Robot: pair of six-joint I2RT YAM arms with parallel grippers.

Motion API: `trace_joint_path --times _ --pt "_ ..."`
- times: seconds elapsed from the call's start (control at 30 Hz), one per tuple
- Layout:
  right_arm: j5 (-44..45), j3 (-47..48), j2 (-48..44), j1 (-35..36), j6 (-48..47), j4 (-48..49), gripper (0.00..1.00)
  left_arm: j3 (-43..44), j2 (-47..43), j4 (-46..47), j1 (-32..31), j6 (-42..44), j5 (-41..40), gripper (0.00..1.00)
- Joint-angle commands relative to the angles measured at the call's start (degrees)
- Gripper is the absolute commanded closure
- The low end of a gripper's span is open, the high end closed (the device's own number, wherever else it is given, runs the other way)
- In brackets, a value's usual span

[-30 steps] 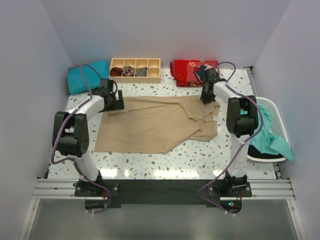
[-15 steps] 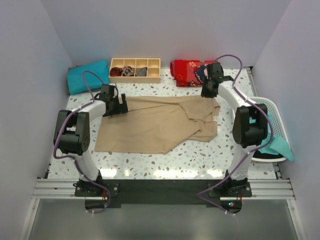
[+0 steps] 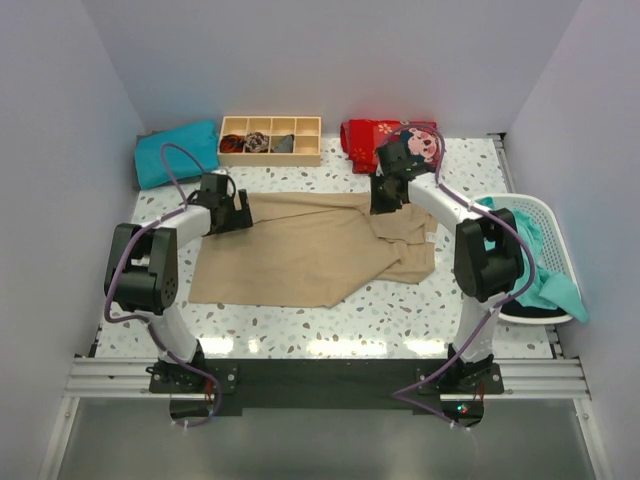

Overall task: Fold and stack the t-shirts
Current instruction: Fold the flattened tshirt in 1/3 of the way

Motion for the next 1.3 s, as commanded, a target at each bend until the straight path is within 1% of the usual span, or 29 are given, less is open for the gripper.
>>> trace_joint_path --times 0.0,0.03,0.13,0.23,0.3,0.4,0.47,0.53,0.63,0.67,0.77,0.83,0.9,0.93,1.0,1.1,1.27 --pt "-1.2 -1.7 -0.2 -0.9 -0.2 0.9 0.81 -0.6 -1.7 0.9 0.4 -1.5 -2.3 0.00" --pt "-1.2 -1.8 -0.1 -0.9 -0.2 1.0 0.81 -1.2 -1.6 1.2 0.3 -1.7 -3.3 0.00" --pt "-1.1 -2.0 -0.3 -0.9 -0.2 0.8 0.82 -2.8 -3.9 4.8 0.6 -1.7 -2.1 0.00" --pt "-1.2 -2.1 -0.4 -0.9 -0.3 0.9 0.82 -0.4 -0.8 3.1 0.6 -1.1 -1.9 0.00" --pt "-1.1 -2.0 -0.4 -0.9 -0.4 0.7 0.82 -0.1 0.1 4.0 0.6 -1.1 -1.7 0.00" --pt "-1.1 -2.0 -0.4 -0.8 -0.7 0.3 0.82 0.2 0.9 4.9 0.9 -1.3 -0.7 0.12" --pt "-1.2 -2.6 -0.4 -0.8 -0.8 0.2 0.82 0.8 1.1 5.0 0.9 -1.5 -0.6 0.26" --pt "-1.1 -3.5 -0.7 -0.7 -0.9 0.0 0.83 1.5 1.3 4.8 0.9 -1.5 -1.0 0.36" --pt "0.1 -5.8 -1.3 -0.7 -0.8 0.3 0.84 2.4 1.2 3.9 1.1 -1.4 -1.5 0.44" --pt "0.4 -6.3 -1.5 -0.8 -0.7 0.3 0.85 2.6 1.1 3.3 1.2 -1.3 -1.8 0.46" --pt "0.4 -8.2 -2.0 -0.8 -0.7 0.4 0.85 2.7 0.2 3.2 1.3 -1.0 -2.8 0.46" --pt "0.0 -9.6 -2.8 -0.7 -0.6 0.6 0.85 2.7 -0.2 3.1 1.6 -1.0 -3.1 0.50" --pt "-0.3 -10.4 -3.7 -0.5 -0.8 0.8 0.85 2.9 -0.5 2.7 2.1 -1.0 -3.1 0.51" --pt "-0.3 -11.1 -4.0 -0.5 -0.9 0.8 0.85 3.0 -0.9 2.5 2.2 -1.0 -3.4 0.50" --pt "-0.1 -11.3 -4.8 -0.4 -1.2 0.7 0.85 3.0 -1.2 2.2 2.2 -1.0 -3.6 0.40" --pt "0.0 -11.5 -5.1 -0.3 -1.2 0.6 0.85 3.0 -1.3 2.5 2.3 -0.5 -3.3 0.55" --pt "-0.3 -11.1 -4.8 -0.2 -1.3 0.5 0.86 3.4 -0.1 2.6 2.4 -0.2 -2.1 0.72"
